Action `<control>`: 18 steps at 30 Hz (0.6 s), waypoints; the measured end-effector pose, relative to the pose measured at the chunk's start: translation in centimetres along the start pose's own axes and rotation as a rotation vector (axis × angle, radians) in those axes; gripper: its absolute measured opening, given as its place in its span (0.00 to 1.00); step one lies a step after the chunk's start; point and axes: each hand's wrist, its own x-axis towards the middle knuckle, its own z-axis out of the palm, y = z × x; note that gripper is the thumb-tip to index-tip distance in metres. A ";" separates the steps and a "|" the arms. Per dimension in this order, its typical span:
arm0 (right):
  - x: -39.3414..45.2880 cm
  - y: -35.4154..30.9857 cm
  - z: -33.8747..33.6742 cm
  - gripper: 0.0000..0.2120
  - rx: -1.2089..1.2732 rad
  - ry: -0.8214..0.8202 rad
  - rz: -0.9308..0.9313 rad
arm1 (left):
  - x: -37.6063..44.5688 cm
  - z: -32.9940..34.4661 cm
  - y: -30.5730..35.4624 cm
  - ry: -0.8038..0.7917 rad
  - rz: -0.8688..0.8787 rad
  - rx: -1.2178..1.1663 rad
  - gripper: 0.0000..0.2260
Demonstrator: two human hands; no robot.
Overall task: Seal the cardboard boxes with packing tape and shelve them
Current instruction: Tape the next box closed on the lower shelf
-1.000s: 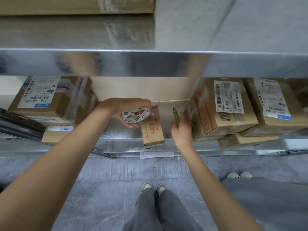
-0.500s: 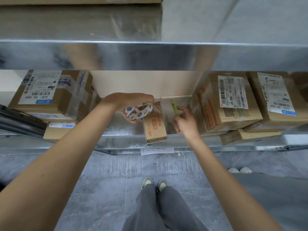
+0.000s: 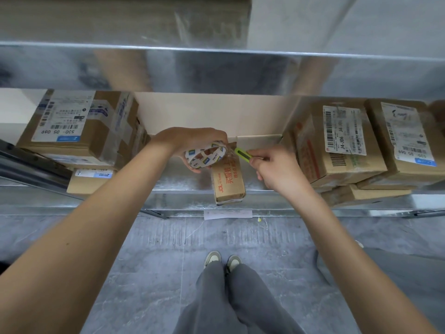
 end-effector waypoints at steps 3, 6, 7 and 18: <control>0.2 -0.4 0.1 0.13 -0.016 -0.016 0.027 | 0.0 0.2 0.3 0.021 -0.019 0.014 0.24; 0.2 -0.7 0.1 0.13 -0.008 -0.021 0.042 | -0.2 0.4 0.6 0.030 0.001 0.039 0.22; 0.3 -0.8 0.1 0.13 -0.001 -0.022 0.045 | -0.2 0.5 0.7 0.031 0.013 0.046 0.21; 0.6 -0.8 0.3 0.10 0.081 -0.064 0.143 | -0.4 0.5 0.9 0.041 0.007 0.069 0.19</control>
